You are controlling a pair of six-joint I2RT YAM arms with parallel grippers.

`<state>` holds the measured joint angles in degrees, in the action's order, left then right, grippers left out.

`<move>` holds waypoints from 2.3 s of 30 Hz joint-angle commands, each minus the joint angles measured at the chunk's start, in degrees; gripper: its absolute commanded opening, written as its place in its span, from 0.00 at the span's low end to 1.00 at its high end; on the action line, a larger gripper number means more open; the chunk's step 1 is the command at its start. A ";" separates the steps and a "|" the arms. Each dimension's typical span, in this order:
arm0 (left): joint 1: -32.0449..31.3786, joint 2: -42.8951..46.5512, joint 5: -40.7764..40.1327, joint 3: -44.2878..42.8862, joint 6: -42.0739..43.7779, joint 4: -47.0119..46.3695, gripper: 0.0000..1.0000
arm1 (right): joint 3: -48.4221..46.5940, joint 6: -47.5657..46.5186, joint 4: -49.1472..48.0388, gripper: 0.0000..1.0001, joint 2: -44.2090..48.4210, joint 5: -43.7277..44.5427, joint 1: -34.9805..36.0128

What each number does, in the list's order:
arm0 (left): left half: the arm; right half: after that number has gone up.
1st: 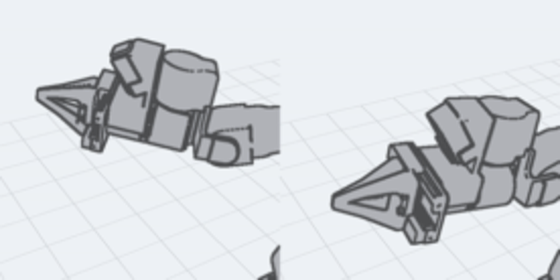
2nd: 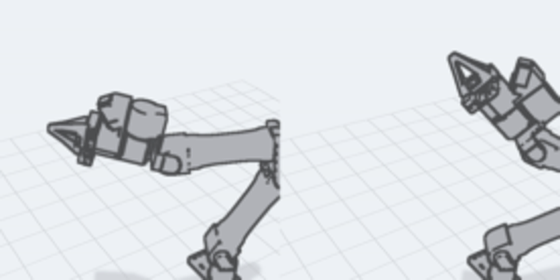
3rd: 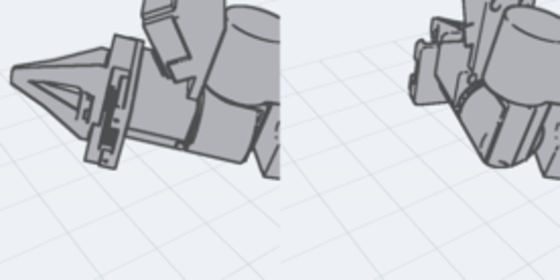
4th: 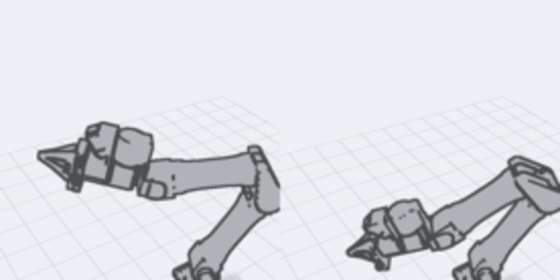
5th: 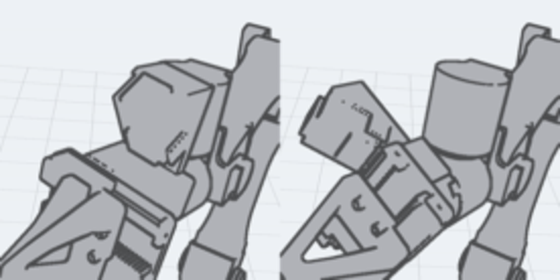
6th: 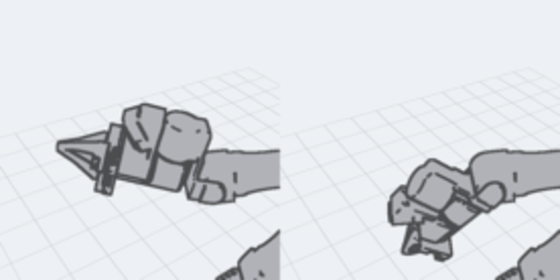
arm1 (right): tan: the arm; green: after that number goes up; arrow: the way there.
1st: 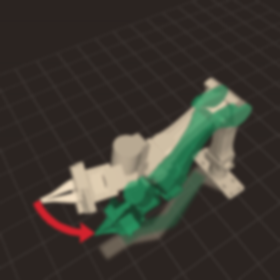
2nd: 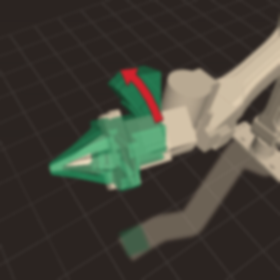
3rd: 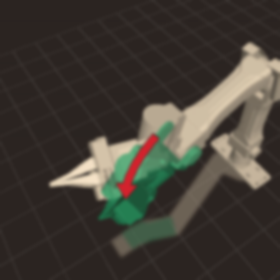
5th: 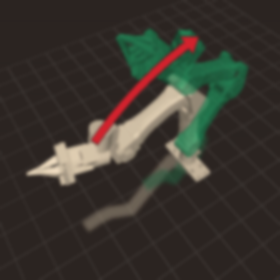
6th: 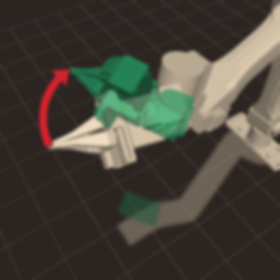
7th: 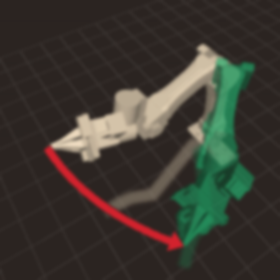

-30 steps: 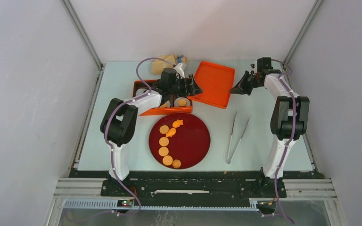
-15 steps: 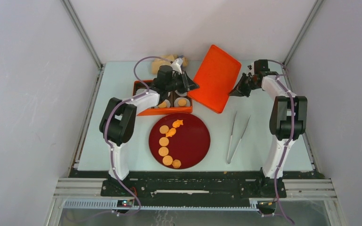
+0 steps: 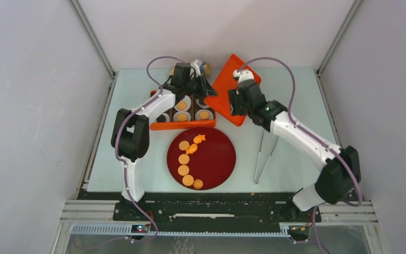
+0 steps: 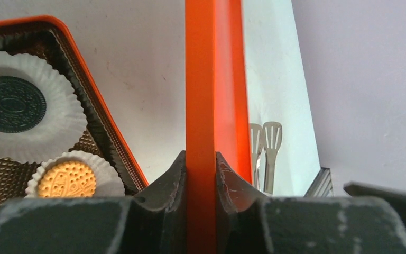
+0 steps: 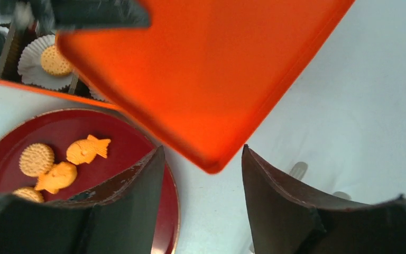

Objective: Pack the cookies

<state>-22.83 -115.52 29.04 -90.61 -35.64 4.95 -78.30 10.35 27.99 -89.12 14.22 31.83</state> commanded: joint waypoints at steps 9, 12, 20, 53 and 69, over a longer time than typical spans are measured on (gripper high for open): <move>3.41 -3.27 4.19 -26.83 3.05 23.04 0.00 | 11.71 -19.68 -23.28 0.68 0.81 22.96 13.38; 3.41 -2.29 5.12 -26.50 3.24 24.91 0.00 | 11.27 -20.98 -25.64 0.68 -0.83 25.17 14.74; 3.41 0.56 8.29 -21.70 1.94 23.82 0.00 | 8.48 -24.52 -31.83 0.66 -7.63 26.65 15.01; 6.66 11.73 9.06 -22.80 -1.67 11.50 0.30 | 0.53 -8.88 -17.22 0.00 1.43 14.70 3.87; 6.90 43.83 -61.13 18.68 10.04 8.97 0.00 | 9.74 60.54 -67.10 0.00 -2.36 -67.96 -25.32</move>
<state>-15.99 -73.34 -15.03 -75.33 -28.69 15.57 -72.38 42.44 -6.11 -85.52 -32.86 6.33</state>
